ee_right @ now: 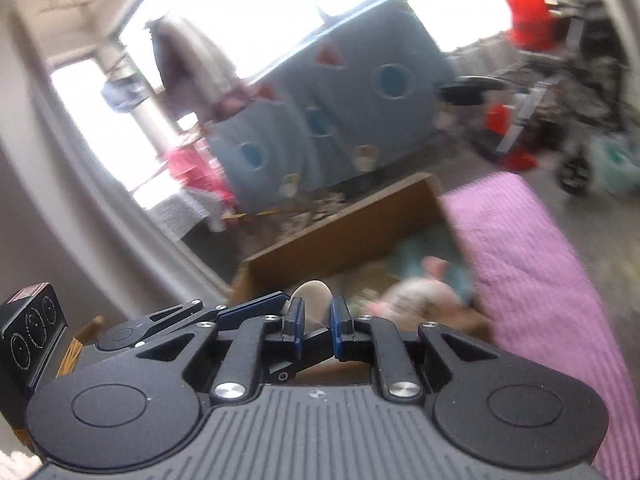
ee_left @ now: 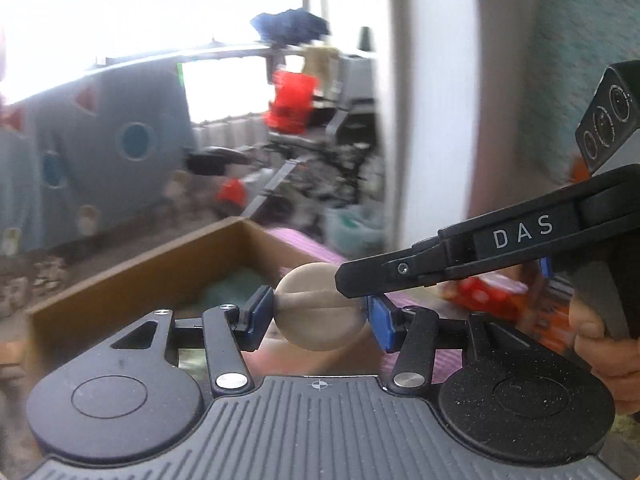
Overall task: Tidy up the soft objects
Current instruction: 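Lift the beige sponge with the right gripper and carry it over the box, then lower the sponge into the box and open the right gripper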
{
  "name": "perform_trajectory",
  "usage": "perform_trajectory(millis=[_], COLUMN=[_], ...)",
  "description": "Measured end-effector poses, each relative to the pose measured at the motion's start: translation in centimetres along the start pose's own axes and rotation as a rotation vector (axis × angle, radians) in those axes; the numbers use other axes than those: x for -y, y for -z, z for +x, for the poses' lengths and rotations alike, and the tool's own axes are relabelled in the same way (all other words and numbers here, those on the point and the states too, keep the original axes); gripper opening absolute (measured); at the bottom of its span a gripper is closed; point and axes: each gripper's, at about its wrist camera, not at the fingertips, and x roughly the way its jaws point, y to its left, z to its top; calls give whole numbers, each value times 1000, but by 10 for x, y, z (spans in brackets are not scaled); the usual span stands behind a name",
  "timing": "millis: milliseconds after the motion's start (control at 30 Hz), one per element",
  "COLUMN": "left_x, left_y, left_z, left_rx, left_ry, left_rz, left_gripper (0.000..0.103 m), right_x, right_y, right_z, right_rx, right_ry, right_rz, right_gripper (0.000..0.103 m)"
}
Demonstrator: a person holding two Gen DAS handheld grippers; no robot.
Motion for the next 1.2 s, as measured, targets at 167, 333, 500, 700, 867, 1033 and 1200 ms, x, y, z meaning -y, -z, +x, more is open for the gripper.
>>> perform_trajectory(millis=[167,333,500,700,867,1033,1200], left_x=[-57,-119,-162,-179,-184,-181,-179], left_y=[-6,0,25,41,46,49,44], left_z=[-5,32,76,107,134,141,133], left_rx=[-26,-193,-395,-527,-601,-627,-616], left_ry=[-105,-93,-13,50,58,45,12], left_rz=[-70,-210,-338,-419,-429,-412,-393], left_gripper=[51,51,51,51,52,62,77], right_x=[-20,-1,24,33,31,28,26], right_y=[-26,-38,-32,-26,-23,-20,-23], right_z=[74,163,216,235,243,243,236], right_rx=[-126,-354,-541,-636,-674,-668,-655], right_ry=[-62,-67,-19,47,83,121,125], right_rz=[-49,42,128,101,54,1,-11], right_gripper=[15,15,15,15,15,17,18])
